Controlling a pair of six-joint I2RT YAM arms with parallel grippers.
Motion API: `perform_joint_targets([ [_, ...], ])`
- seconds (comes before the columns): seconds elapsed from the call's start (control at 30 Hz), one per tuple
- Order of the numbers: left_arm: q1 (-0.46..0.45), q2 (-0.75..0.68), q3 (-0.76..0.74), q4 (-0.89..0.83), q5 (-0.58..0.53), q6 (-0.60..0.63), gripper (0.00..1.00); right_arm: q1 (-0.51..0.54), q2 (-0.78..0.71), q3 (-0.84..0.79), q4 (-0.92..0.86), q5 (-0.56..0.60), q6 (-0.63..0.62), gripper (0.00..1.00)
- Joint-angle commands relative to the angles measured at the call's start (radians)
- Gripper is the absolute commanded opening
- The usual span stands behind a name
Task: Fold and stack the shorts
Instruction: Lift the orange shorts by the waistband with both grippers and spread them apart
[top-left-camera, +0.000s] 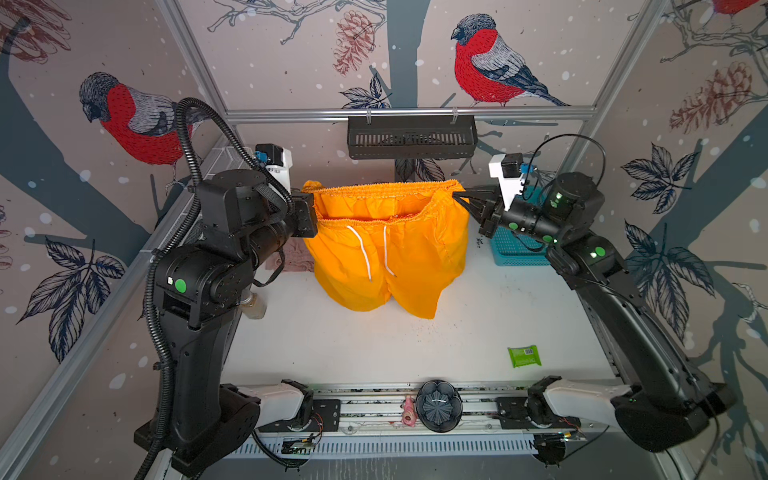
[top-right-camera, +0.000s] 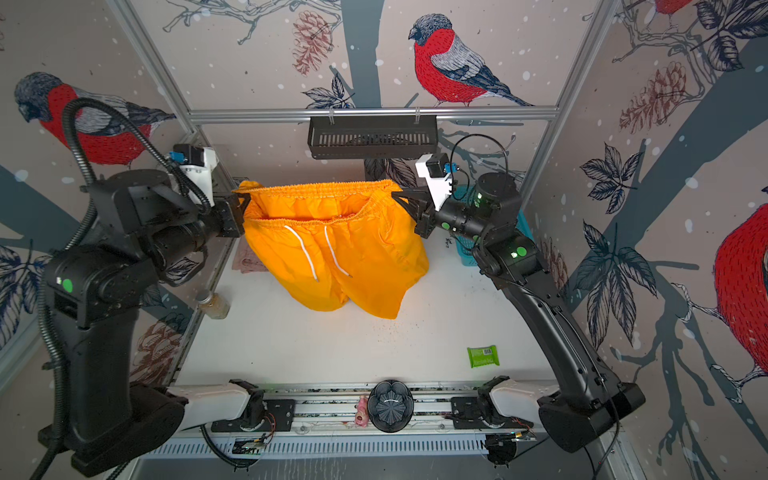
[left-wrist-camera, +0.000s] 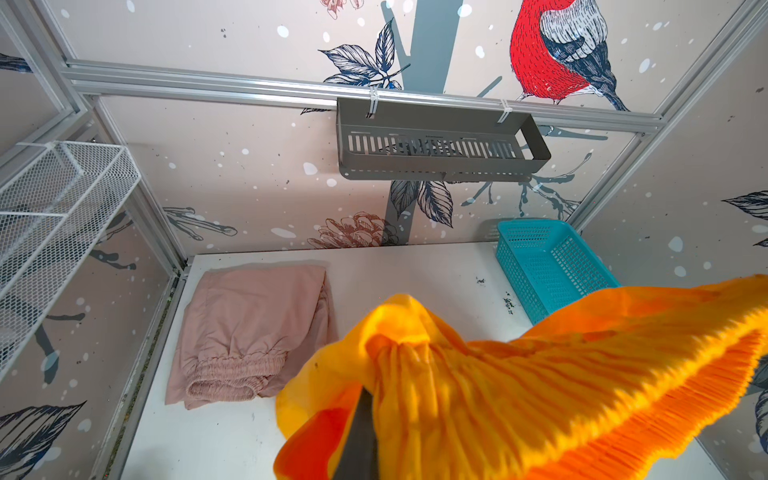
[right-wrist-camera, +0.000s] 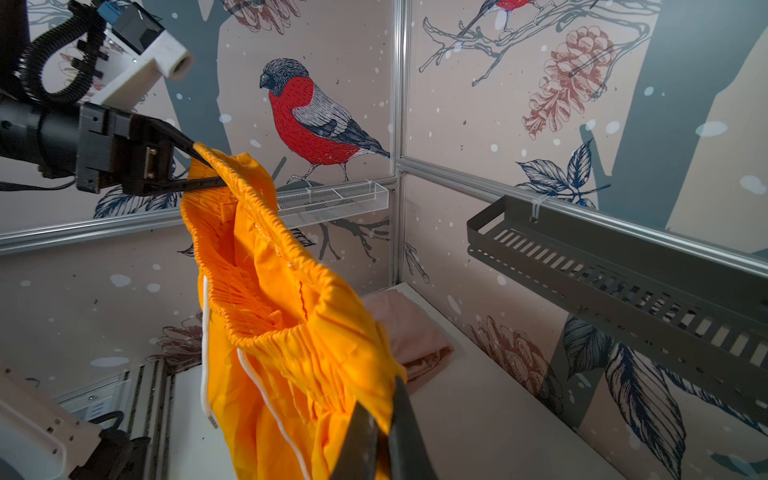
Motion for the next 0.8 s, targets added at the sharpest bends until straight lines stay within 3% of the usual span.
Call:
perform_joint_targets([
  [0.0, -0.001, 0.010, 0.038, -0.075, -0.076, -0.043, 0.00, 0.009, -0.033, -0.002, -0.034, 0.038, 0.034, 0.02],
  [0.07, -0.002, 0.000, 0.020, -0.057, -0.112, -0.046, 0.00, 0.024, -0.046, -0.008, -0.037, 0.062, 0.029, 0.02],
  [0.17, -0.002, -0.043, -0.125, 0.036, -0.143, -0.048, 0.00, 0.035, -0.049, -0.054, -0.015, 0.107, 0.025, 0.02],
  [0.3, -0.002, -0.091, -0.255, 0.120, -0.088, -0.071, 0.00, 0.078, -0.031, -0.072, -0.033, 0.106, 0.006, 0.02],
  [0.43, -0.002, -0.163, -0.244, 0.154, -0.062, -0.045, 0.00, 0.196, -0.077, -0.056, -0.057, 0.182, -0.038, 0.02],
  [0.57, -0.002, -0.244, -0.246, 0.227, 0.135, -0.017, 0.00, 0.228, -0.121, -0.016, -0.088, 0.190, -0.043, 0.02],
  [0.77, -0.002, -0.230, -0.106, 0.090, 0.140, 0.000, 0.00, 0.244, -0.181, 0.046, -0.142, 0.162, -0.036, 0.01],
])
